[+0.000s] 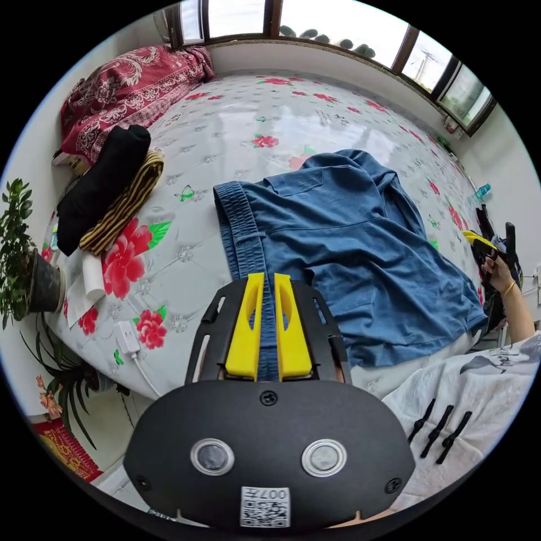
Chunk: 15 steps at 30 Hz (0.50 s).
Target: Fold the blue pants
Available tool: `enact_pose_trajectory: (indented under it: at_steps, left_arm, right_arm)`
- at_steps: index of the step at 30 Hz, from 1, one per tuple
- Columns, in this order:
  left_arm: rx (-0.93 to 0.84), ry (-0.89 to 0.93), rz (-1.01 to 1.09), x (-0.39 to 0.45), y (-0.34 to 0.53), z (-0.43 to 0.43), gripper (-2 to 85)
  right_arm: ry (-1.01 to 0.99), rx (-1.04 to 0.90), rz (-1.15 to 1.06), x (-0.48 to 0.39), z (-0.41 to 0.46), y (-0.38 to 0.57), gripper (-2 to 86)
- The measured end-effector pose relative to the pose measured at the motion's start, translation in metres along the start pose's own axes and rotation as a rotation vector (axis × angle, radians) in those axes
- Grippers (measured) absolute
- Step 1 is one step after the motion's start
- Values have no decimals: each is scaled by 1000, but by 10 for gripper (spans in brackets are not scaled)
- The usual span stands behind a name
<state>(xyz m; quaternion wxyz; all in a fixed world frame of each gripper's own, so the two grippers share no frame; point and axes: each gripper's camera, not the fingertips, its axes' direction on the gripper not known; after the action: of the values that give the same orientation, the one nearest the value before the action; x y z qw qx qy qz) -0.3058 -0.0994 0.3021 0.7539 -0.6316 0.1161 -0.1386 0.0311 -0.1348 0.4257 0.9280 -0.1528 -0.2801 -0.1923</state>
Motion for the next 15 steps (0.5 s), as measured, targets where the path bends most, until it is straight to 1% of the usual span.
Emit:
enact_pose_trajectory:
  at_steps: [3, 6, 10, 11, 13, 15]
  left_arm:
    - [-37, -17, 17, 2, -45, 16, 10]
    - [-89, -52, 30, 1, -72, 29, -1]
    - [-167, -86, 36, -2, -83, 47, -8]
    - [-199, -96, 37, -3, -84, 53, -9]
    - [-225, -110, 40, -5, -83, 58, -9]
    - [-218, -147, 69, -2, -86, 54, -10]
  right_arm:
    - [-85, -101, 29, 5, 63, -32, 86]
    - [-167, -156, 31, -4, 99, -45, 60]
    - [-126, -258, -45, -24, 113, -56, 16]
    - [-81, -301, -92, -29, 105, -66, 8]
    - [145, -298, -223, -42, 75, -81, 3]
    - [518, -242, -407, -58, 18, -103, 0]
